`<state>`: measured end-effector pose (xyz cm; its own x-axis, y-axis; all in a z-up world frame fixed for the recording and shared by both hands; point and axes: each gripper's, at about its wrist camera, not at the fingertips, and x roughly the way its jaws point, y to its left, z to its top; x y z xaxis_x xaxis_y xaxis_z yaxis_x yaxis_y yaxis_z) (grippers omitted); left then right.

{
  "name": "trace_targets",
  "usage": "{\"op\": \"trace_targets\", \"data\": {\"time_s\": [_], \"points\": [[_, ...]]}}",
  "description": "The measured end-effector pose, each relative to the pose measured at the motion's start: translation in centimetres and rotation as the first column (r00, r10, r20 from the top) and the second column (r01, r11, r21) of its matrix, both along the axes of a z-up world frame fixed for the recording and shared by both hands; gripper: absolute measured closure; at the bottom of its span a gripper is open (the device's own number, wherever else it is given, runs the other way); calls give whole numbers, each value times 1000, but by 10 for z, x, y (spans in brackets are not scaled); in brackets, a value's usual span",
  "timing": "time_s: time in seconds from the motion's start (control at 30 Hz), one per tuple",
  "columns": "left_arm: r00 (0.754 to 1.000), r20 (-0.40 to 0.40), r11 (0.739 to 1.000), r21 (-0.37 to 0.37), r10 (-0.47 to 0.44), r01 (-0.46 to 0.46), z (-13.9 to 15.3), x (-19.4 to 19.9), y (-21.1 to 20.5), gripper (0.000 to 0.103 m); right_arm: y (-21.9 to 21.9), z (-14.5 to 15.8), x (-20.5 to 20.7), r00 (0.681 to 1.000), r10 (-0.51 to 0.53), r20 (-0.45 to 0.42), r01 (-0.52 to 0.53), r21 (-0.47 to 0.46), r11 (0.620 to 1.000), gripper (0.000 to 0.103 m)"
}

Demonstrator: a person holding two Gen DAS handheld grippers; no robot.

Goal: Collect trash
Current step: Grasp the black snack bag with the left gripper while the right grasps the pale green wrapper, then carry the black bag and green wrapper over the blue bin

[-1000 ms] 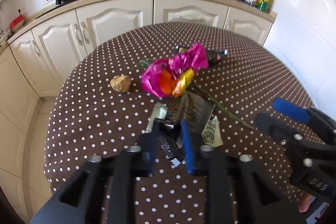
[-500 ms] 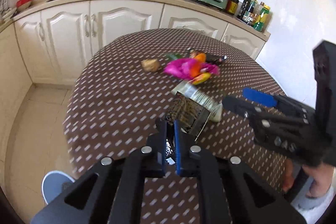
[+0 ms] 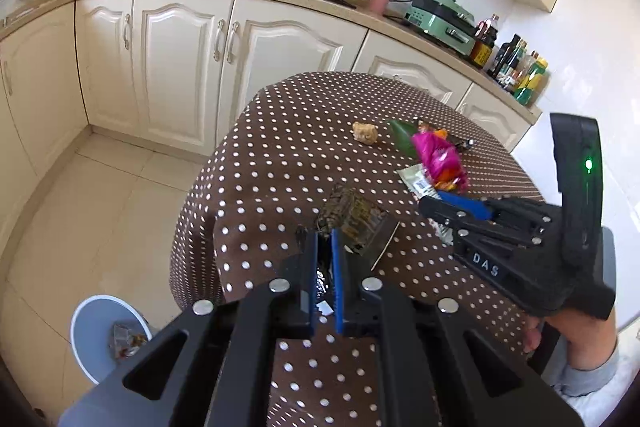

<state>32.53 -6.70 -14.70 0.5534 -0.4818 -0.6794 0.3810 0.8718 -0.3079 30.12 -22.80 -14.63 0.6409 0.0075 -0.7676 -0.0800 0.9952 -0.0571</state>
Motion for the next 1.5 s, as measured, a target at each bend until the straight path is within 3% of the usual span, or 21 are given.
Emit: {"op": "trace_targets", "data": {"time_s": [0.23, 0.43, 0.87, 1.07, 1.27, 1.5], "points": [[1000, 8, 999, -42, -23, 23, 5, -19, 13, 98, 16, 10, -35, 998, 28, 52, -34, 117, 993, 91], [1000, 18, 996, -87, 12, -10, 13, -33, 48, 98, 47, 25, -52, 994, 73, 86, -89, 194, 977, 91], [988, -20, 977, -146, 154, -155, -9, -46, 154, 101, 171, 22, -36, 972, 225, 75, -235, 202, 951, 91], [948, -78, 944, -95, 308, -315, -47, -38, 237, 101, 265, -12, -7, 936, 352, 14, -346, 222, 912, 91], [866, -170, 880, 16, 470, -475, -116, -19, 308, 101, 346, -81, 27, 888, 448, -107, -411, 253, 876, 91], [809, -254, 844, 72, 530, -531, -189, 11, 345, 101, 391, -150, 56, 850, 474, -229, -411, 274, 870, 91]]}}
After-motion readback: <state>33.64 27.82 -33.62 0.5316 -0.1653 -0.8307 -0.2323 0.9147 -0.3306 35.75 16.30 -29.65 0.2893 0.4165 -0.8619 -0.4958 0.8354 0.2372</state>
